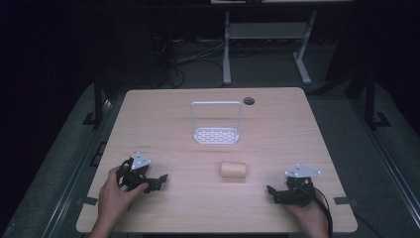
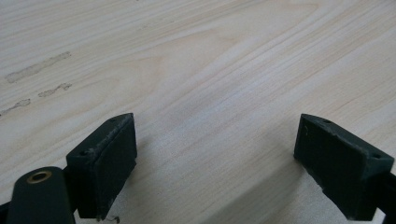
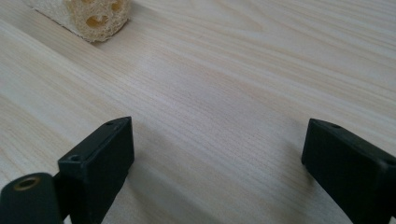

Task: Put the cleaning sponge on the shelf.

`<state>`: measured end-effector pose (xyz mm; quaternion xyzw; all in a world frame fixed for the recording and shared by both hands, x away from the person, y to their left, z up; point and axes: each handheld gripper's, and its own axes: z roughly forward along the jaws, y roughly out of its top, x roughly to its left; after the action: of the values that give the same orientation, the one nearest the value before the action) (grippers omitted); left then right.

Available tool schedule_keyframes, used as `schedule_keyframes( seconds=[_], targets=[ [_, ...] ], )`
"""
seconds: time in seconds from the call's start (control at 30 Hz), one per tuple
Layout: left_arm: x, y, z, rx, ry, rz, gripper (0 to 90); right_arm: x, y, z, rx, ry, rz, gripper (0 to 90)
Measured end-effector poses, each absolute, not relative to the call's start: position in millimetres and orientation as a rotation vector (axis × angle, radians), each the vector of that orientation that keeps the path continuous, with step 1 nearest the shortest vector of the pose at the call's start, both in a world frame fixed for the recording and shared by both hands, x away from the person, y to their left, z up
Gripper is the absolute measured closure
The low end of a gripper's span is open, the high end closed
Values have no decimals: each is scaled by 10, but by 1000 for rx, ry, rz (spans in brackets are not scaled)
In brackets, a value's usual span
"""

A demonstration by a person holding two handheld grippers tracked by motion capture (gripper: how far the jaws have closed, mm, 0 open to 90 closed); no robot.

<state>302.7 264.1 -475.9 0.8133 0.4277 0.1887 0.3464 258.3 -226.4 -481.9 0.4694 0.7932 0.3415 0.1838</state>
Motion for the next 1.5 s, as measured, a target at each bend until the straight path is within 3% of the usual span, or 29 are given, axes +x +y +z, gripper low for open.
schedule_keyframes(
  seconds=[1.5],
  targets=[
    [3027, 2641, -4758, 2111, 1111, 488, 126, 2796, -2259, -4559, 1172, 2382, 1091, 92]
  ],
)
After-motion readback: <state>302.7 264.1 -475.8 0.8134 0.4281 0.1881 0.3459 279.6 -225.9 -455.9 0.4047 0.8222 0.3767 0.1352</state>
